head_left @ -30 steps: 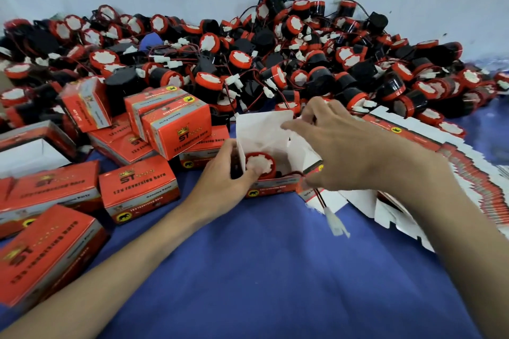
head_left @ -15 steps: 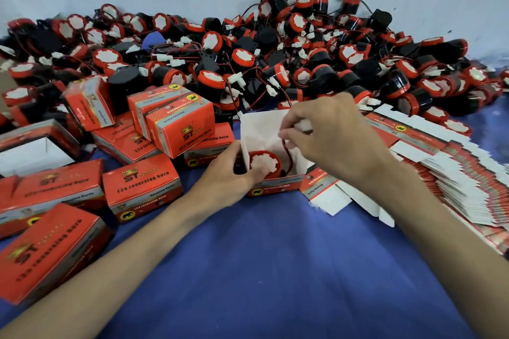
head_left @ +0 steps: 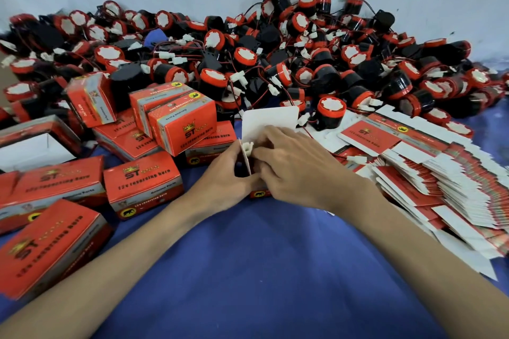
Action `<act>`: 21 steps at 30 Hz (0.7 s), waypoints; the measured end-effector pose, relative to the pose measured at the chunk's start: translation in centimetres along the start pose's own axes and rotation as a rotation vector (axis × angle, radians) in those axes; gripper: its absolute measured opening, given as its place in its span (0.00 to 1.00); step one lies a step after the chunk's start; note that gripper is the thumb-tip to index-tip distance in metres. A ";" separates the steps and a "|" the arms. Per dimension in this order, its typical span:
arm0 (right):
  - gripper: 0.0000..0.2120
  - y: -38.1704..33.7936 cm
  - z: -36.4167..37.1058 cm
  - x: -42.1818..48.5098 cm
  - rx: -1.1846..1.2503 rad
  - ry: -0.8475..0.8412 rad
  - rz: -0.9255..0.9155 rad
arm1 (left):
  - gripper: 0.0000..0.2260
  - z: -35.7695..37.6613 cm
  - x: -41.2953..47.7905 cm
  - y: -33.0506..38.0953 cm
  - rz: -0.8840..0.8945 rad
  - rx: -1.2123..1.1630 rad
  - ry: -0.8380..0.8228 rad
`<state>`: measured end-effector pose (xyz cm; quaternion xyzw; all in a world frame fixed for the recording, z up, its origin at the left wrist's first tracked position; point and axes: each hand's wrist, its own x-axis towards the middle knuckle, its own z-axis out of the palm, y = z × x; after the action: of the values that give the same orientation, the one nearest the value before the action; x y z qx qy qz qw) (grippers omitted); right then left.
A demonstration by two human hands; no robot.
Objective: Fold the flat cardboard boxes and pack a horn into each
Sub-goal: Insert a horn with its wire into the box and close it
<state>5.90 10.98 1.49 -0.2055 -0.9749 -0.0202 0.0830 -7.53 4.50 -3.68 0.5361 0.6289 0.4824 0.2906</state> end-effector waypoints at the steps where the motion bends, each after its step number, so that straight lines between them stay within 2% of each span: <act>1: 0.15 0.0 -0.1 0.0 0.014 -0.025 0.009 | 0.22 0.0 -0.1 -0.1 0.008 -0.002 0.001; 3: 0.13 0.1 -0.3 0.1 0.053 -0.049 0.041 | 0.24 0.1 -0.2 -0.2 0.029 -0.014 -0.021; 7: 0.15 -0.6 0.5 0.1 0.012 0.053 0.100 | 0.26 0.0 -0.1 -0.4 0.066 -0.004 -0.036; 11: 0.14 -0.8 0.7 0.3 0.011 0.120 0.200 | 0.24 0.1 -0.1 -0.5 0.081 0.022 -0.028; 15: 0.13 -0.7 0.2 0.4 -0.003 0.100 0.250 | 0.23 0.1 -0.1 -0.6 0.091 0.049 -0.028; 19: 0.05 -0.6 -0.1 0.5 0.057 0.089 0.174 | 0.23 0.0 -0.2 -0.6 0.081 0.089 -0.018; 21: 0.05 0.2 -0.4 0.4 0.091 0.048 0.080 | 0.24 0.0 -0.2 -0.5 0.069 0.102 -0.012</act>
<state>5.67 11.25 1.91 -0.2397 -0.9636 0.0228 0.1162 -7.68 4.30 -4.15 0.5744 0.6322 0.4561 0.2499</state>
